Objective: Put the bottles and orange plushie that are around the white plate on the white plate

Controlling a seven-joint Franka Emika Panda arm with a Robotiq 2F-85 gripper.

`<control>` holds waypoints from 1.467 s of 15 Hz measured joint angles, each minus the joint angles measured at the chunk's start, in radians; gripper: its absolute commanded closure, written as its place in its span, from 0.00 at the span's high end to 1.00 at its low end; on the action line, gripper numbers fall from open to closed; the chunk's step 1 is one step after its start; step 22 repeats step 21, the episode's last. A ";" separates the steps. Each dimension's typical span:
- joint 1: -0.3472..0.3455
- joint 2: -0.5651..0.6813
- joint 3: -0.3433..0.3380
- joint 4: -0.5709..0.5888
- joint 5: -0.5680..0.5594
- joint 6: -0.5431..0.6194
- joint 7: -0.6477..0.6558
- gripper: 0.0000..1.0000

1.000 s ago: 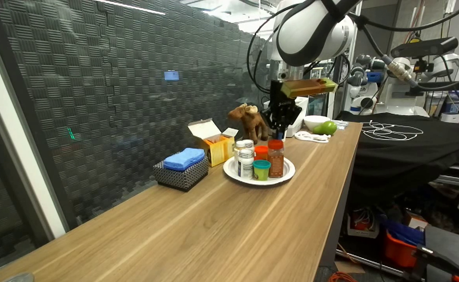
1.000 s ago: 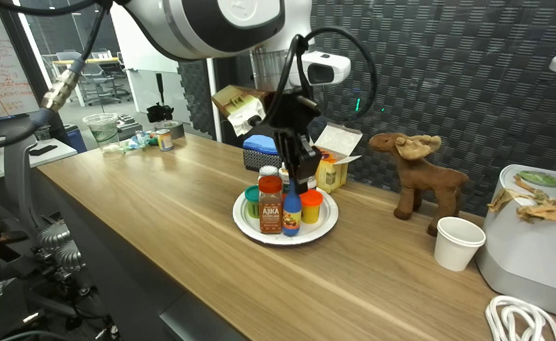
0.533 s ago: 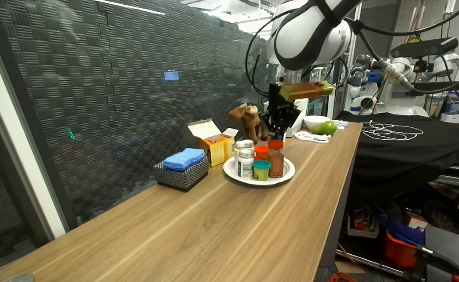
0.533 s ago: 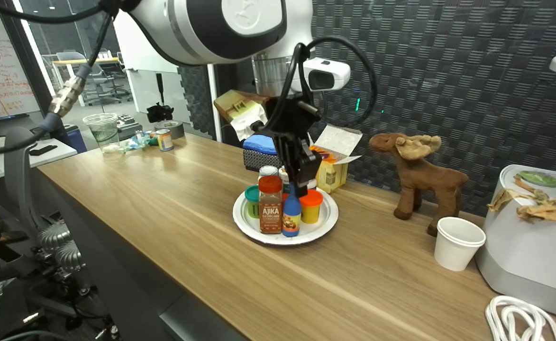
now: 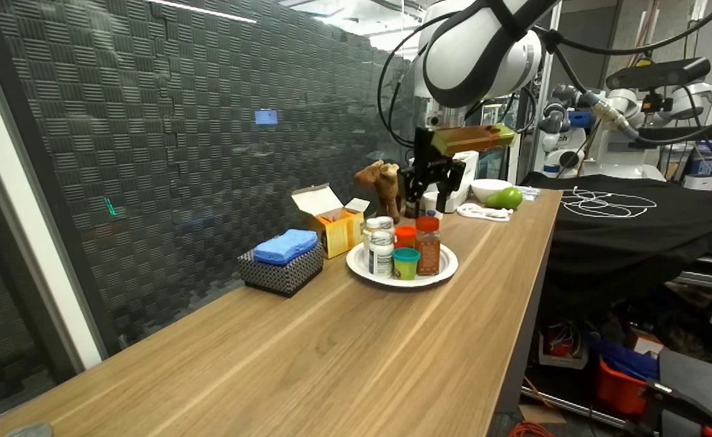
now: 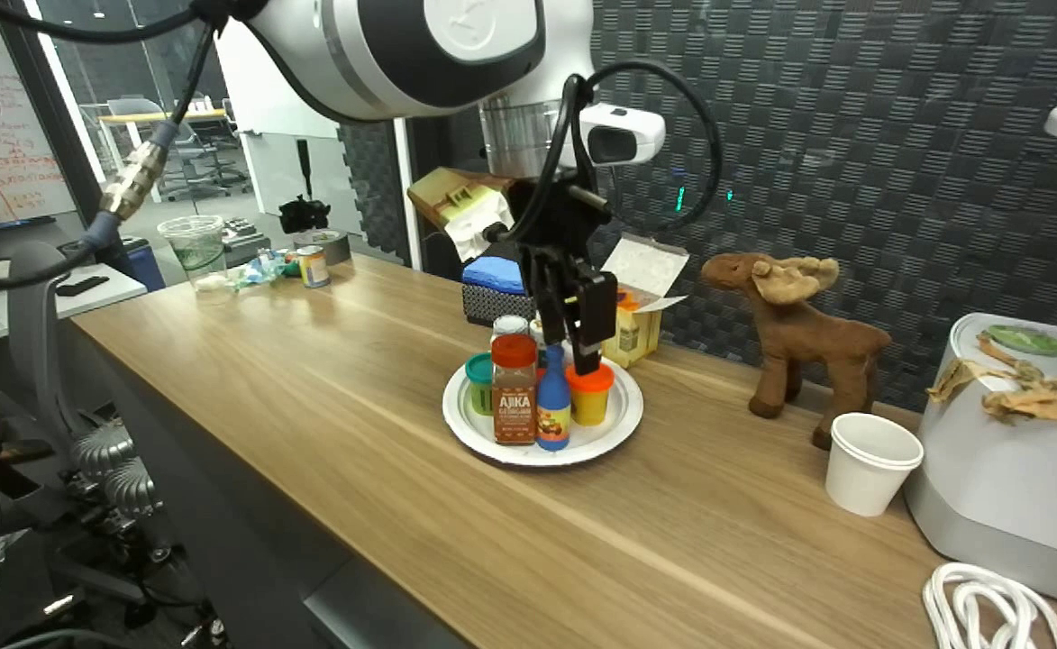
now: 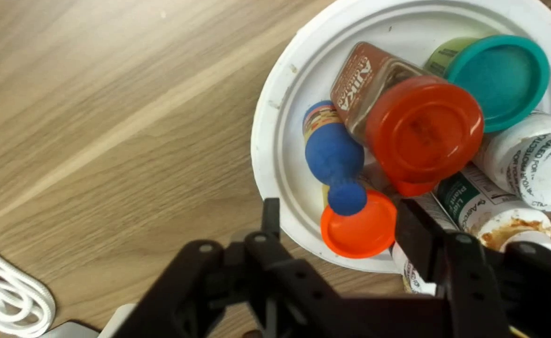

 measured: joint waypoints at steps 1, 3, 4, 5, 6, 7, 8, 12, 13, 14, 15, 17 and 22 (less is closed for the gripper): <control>0.000 -0.003 0.000 0.002 -0.003 0.000 0.000 1.00; 0.002 -0.020 0.001 0.006 -0.017 -0.024 -0.011 1.00; 0.002 -0.035 0.005 0.009 -0.017 -0.057 -0.040 1.00; 0.002 -0.056 0.009 0.014 -0.021 -0.100 -0.068 1.00; 0.003 -0.081 0.013 0.021 -0.033 -0.145 -0.091 1.00; 0.004 -0.111 0.019 0.025 -0.044 -0.188 -0.116 1.00; 0.004 -0.144 0.027 0.027 -0.050 -0.230 -0.147 1.00; 0.014 -0.316 0.079 0.007 -0.036 -0.383 -0.301 1.00; 0.022 -0.364 0.091 -0.006 -0.007 -0.424 -0.342 1.00; 0.032 -0.411 0.099 -0.020 0.029 -0.465 -0.382 1.00; 0.046 -0.463 0.105 -0.039 0.068 -0.500 -0.422 1.00; 0.052 -0.506 0.109 -0.056 0.074 -0.512 -0.424 1.00; 0.046 -0.462 0.103 -0.056 0.074 -0.504 -0.424 1.00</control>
